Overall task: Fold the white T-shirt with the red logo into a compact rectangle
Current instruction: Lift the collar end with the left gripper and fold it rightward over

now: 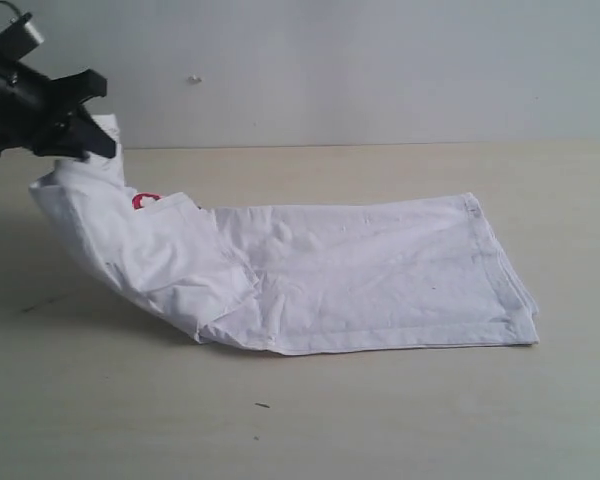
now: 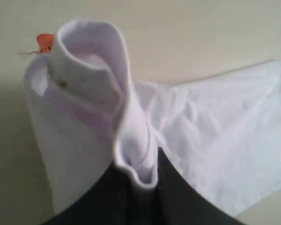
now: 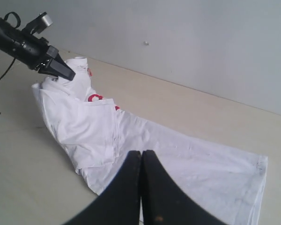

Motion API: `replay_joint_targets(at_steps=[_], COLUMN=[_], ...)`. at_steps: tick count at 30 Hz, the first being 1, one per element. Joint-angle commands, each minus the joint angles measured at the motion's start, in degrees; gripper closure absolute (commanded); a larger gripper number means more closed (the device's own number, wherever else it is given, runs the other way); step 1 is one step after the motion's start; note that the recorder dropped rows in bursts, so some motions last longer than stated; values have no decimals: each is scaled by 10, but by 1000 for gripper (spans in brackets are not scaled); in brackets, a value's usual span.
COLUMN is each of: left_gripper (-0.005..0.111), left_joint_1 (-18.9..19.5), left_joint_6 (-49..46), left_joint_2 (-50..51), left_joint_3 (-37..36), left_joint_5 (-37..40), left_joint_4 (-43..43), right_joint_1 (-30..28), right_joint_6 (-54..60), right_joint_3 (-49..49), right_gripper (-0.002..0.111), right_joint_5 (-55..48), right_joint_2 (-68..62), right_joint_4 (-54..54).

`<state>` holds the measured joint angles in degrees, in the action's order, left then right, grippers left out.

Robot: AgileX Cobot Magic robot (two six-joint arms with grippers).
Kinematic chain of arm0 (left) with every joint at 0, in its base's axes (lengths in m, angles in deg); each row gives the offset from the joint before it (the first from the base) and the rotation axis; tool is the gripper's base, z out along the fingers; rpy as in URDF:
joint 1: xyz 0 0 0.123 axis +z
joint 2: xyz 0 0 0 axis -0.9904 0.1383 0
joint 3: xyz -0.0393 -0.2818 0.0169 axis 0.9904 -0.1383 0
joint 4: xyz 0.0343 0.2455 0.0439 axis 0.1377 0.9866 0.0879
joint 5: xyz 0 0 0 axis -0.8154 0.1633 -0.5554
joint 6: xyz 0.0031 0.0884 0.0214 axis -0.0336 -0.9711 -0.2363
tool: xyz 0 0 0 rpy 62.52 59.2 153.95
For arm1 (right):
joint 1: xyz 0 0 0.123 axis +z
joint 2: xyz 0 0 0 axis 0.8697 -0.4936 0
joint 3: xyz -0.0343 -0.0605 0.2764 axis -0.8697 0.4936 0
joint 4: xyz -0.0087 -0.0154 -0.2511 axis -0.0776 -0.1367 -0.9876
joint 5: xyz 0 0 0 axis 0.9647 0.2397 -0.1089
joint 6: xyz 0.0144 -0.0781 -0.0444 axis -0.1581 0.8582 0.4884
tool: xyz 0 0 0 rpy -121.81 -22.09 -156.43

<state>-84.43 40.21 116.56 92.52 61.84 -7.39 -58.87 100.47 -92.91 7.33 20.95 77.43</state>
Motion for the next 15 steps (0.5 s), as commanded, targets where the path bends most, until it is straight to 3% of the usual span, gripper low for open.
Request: replay_joint_targets(at_steps=[1, 7, 15], left_gripper=[107, 107, 107], left_joint_1=[-68, -158, -246], left_joint_6=[38, 62, 78], left_joint_2=[-8, -4, 32], left_joint_3=[34, 70, 141], left_joint_5=[-4, -46, -75], left_joint_4=[-11, -15, -16], right_joint_1=[-2, -2, -2], right_joint_6=[4, 4, -27], right_joint_3=[0, 0, 0], right_gripper=[108, 108, 108], right_joint_5=[-1, -5, 2], right_joint_2=[5, 19, 73], right_joint_4=[4, 4, -48])
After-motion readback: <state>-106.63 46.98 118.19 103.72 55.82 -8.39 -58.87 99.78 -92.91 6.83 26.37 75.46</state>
